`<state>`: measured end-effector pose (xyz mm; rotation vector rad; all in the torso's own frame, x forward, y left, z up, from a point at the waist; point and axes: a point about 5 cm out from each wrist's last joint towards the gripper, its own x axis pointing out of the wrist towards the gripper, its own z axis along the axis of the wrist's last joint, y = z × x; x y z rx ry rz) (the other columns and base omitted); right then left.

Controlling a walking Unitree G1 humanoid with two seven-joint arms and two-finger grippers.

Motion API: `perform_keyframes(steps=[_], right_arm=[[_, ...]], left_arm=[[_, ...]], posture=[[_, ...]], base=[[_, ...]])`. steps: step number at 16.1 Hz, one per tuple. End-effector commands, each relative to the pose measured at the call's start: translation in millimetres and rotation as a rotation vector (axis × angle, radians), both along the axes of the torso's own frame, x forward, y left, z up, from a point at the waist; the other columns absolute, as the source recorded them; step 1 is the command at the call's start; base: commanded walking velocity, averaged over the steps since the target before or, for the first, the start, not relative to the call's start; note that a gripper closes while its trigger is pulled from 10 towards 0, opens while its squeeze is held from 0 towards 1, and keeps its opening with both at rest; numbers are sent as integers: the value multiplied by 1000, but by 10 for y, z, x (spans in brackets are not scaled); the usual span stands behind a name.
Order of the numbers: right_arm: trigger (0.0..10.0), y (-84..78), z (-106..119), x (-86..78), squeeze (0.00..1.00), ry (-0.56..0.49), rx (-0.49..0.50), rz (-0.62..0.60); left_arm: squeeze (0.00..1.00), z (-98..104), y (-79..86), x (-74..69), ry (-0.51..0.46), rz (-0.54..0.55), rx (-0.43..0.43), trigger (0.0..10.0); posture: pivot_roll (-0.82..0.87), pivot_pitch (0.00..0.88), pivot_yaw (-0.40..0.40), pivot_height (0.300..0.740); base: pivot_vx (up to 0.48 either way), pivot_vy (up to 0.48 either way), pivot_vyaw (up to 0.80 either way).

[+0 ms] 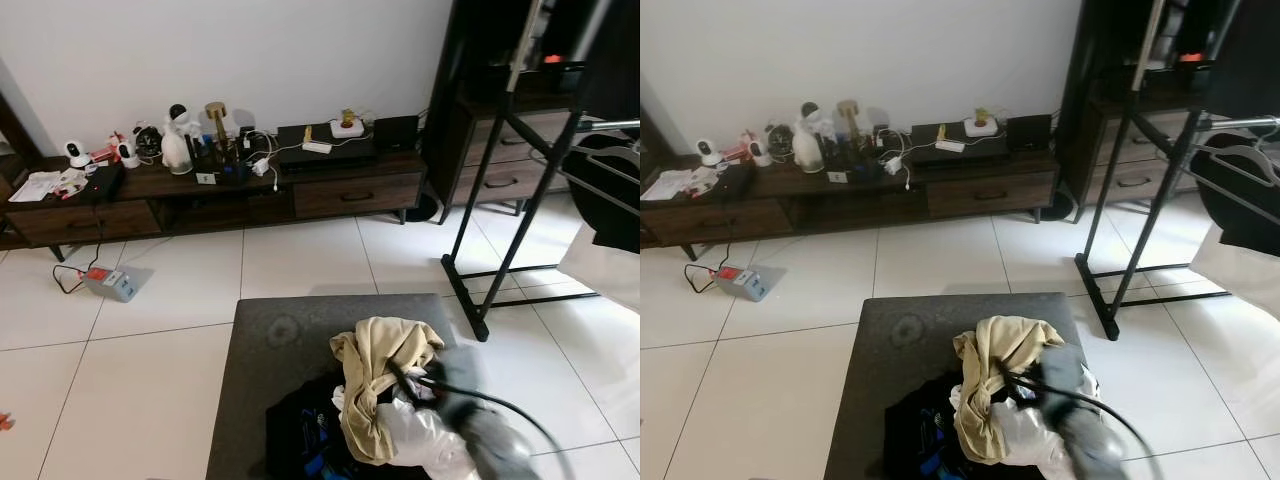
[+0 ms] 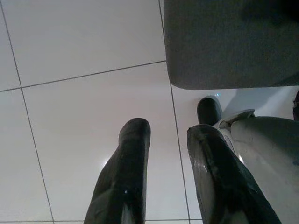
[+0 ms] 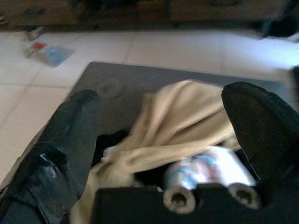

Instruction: Hang hanger

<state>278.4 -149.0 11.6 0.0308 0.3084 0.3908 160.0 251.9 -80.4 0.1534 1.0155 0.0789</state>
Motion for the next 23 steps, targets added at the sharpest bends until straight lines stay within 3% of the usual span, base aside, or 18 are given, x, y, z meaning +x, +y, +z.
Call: perform_keyframes(steps=[1,2,3,6,7,8,12,15,17,20,21,23], right_arm=[[10000,111,-93,-6,0,81,-14,43],[10000,179,-139,32,0,161,-53,76],[10000,202,-151,54,1000,191,-61,82],[10000,291,-82,223,1000,234,-79,41],[10000,321,-35,286,325,241,-54,9],[10000,338,-13,315,0,246,-45,-5],[10000,417,-3,362,0,315,-32,-82],[10000,427,-90,296,0,398,-50,-117],[10000,416,-121,269,0,436,0,-155],[10000,446,-109,259,0,428,74,-76],[10000,477,-56,289,0,390,85,1],[10000,479,-36,304,0,377,74,24]], left_arm=[[0,-29,44,-101,34,-4,11,10000],[0,-32,56,-120,36,0,15,10000],[0,-34,76,-141,37,7,18,10000],[0,-45,146,-247,48,15,24,10000],[0,-46,170,-274,52,13,30,10000],[0,-46,186,-294,54,15,33,10000],[0,-49,240,-372,62,13,47,10000],[0,-55,227,-376,65,2,48,10000],[0,-57,216,-369,65,-3,47,10000],[0,-62,204,-374,65,-9,47,10000],[0,-64,209,-385,66,-4,49,10000],[0,-65,210,-392,66,-2,49,10000]], posture=[[42,116,32,740],[74,130,31,740],[87,147,33,740],[141,217,50,740],[149,226,51,740],[165,246,56,740],[207,275,63,740],[207,266,59,740],[205,259,57,740],[222,268,56,740],[226,273,55,740],[231,277,53,740]], base=[[0,0,0],[0,0,0],[0,0,0],[0,0,0],[0,0,0],[0,0,0],[0,0,0],[0,0,0],[0,0,0],[0,0,0],[0,0,0],[0,0,0]])
